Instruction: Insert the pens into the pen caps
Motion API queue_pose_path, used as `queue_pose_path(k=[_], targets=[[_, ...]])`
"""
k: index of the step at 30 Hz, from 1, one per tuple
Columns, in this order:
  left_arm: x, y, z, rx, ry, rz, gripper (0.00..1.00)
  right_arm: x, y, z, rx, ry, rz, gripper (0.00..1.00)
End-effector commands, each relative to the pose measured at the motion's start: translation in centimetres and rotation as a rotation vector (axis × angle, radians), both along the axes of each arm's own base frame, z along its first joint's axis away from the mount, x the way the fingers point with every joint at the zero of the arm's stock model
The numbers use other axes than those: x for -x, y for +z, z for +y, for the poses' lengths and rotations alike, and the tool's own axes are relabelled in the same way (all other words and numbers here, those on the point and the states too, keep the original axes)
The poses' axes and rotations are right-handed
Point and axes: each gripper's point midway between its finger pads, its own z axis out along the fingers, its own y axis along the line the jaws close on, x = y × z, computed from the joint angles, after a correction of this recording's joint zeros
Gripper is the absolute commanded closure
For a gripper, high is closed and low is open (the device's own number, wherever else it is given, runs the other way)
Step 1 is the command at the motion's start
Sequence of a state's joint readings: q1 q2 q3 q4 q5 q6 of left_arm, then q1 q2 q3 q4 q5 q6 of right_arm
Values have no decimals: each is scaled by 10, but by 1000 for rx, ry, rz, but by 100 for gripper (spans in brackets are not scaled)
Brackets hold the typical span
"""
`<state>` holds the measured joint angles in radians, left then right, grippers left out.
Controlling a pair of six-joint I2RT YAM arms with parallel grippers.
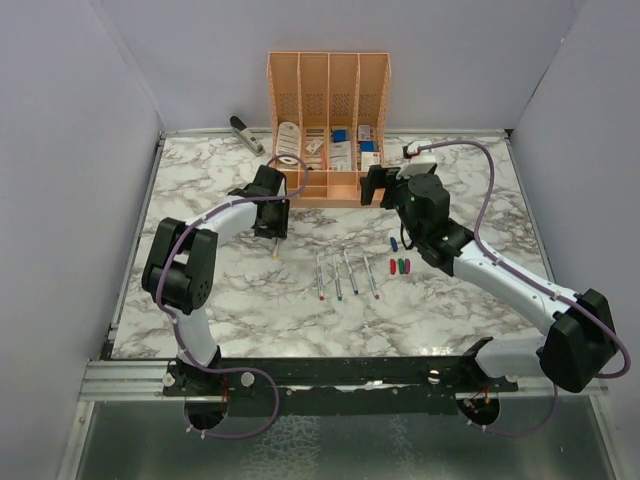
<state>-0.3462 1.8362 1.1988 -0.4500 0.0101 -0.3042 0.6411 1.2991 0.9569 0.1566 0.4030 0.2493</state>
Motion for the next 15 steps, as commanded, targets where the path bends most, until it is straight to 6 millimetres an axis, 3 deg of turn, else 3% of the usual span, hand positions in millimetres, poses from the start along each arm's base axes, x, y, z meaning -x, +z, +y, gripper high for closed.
queue_pose_path(k=[1, 5, 8, 10, 15], targets=[[-22, 54, -3, 32, -4, -137, 58, -2, 0, -10, -9, -59, 9, 0], [-20, 71, -4, 51, -2, -160, 57, -7, -17, -14, 1, -103, 68, 0], [-10, 82, -8, 96, -9, -166, 57, -9, -24, -28, 8, -179, 80, 0], [2, 82, -15, 140, -22, -143, 60, -11, -32, -38, 32, -233, 102, 1], [43, 68, -43, 197, -116, -61, 64, -12, -81, -59, 84, -286, 267, 3]])
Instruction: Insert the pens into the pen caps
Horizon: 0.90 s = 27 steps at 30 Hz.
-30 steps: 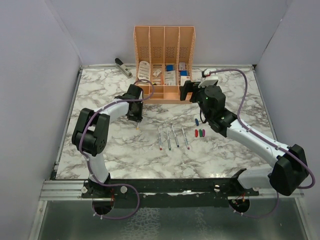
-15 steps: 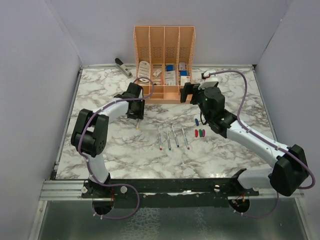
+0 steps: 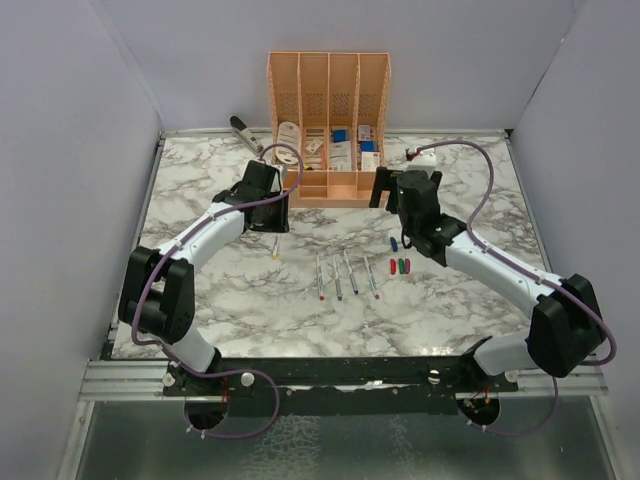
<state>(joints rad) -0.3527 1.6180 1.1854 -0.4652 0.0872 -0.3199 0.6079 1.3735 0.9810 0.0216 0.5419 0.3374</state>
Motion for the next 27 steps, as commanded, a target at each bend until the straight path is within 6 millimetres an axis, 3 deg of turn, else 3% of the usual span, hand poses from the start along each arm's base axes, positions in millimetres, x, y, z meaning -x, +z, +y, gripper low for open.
queue_pose_path(k=[1, 6, 10, 19, 27], targets=[[49, -13, -37, 48, -125, 99, 64, 1, -43, -29, 30, -99, 141, 3], [83, -29, -71, 23, -221, 159, 62, 9, -68, -34, 33, -108, 208, 6], [92, -33, -85, 28, -272, 180, 57, 14, -86, -38, 58, -131, 263, 6], [93, -43, -77, -49, -265, 211, 50, 21, -87, -40, 37, -131, 278, 7], [98, -61, -90, -60, -293, 267, 49, 20, -85, -42, 44, -144, 274, 7]])
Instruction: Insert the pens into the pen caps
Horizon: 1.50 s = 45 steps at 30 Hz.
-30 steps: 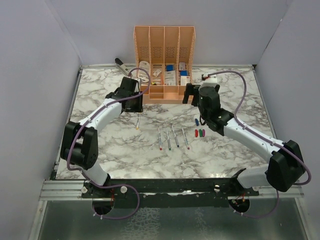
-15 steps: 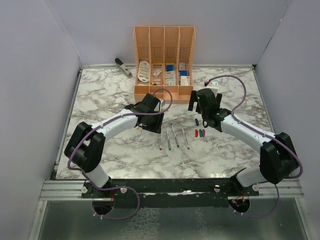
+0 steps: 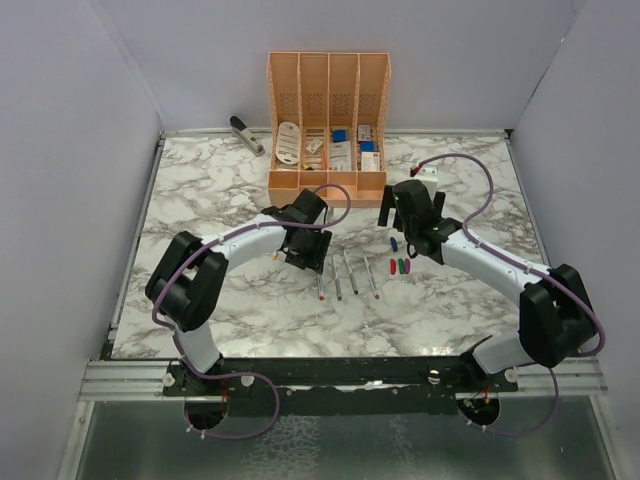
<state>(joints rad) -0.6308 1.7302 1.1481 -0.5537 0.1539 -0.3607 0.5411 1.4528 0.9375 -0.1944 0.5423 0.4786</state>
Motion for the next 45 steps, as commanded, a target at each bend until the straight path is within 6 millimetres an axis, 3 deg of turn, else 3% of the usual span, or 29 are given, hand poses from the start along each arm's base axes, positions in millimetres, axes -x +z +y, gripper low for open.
queue_pose_path(k=[1, 15, 27, 33, 38, 45], targets=[[2, -3, -8, -14, -23, 15, 49, 2, 5, -3, -8, -19, -9, 7], [7, -14, -18, -32, -42, 42, 49, 1, 11, 2, -25, 14, -28, 7], [10, -38, -8, -104, -34, 70, 53, 1, 25, 1, -23, 23, -61, 7], [5, -50, 7, -191, -26, 50, 64, 2, 28, -3, -15, 11, -71, 7], [-2, -60, 21, -281, -25, 25, 67, 2, 31, -4, -21, 3, -79, 7], [-29, -57, 30, -372, -42, -62, 73, 0, 31, -2, -22, 1, -80, 7]])
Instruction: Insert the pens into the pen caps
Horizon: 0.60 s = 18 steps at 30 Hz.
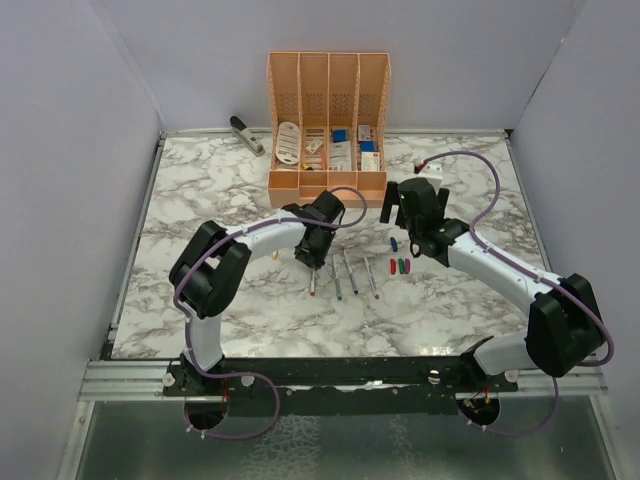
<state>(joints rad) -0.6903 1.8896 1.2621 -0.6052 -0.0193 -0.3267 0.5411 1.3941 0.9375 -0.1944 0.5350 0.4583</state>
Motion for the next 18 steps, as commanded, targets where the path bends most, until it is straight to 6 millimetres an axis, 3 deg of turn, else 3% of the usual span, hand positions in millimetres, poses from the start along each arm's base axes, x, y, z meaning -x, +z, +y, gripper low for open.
queue_pose_path(k=[1, 5, 7, 11, 18], targets=[[-16, -26, 30, -183, -19, -40, 75, -2, 9, -1, -6, -15, -32, 7], [-28, -23, 32, -194, -34, -63, 78, -4, 8, 1, -13, -13, -27, 7], [-30, -22, 33, -188, -36, -62, 74, -3, 8, 1, -17, -14, -27, 7], [-25, -23, 36, -183, -34, -37, 67, -1, 7, 0, -21, -16, -24, 7], [-11, -17, 37, -149, -33, 8, 65, 0, 2, -1, -20, -25, -12, 7]])
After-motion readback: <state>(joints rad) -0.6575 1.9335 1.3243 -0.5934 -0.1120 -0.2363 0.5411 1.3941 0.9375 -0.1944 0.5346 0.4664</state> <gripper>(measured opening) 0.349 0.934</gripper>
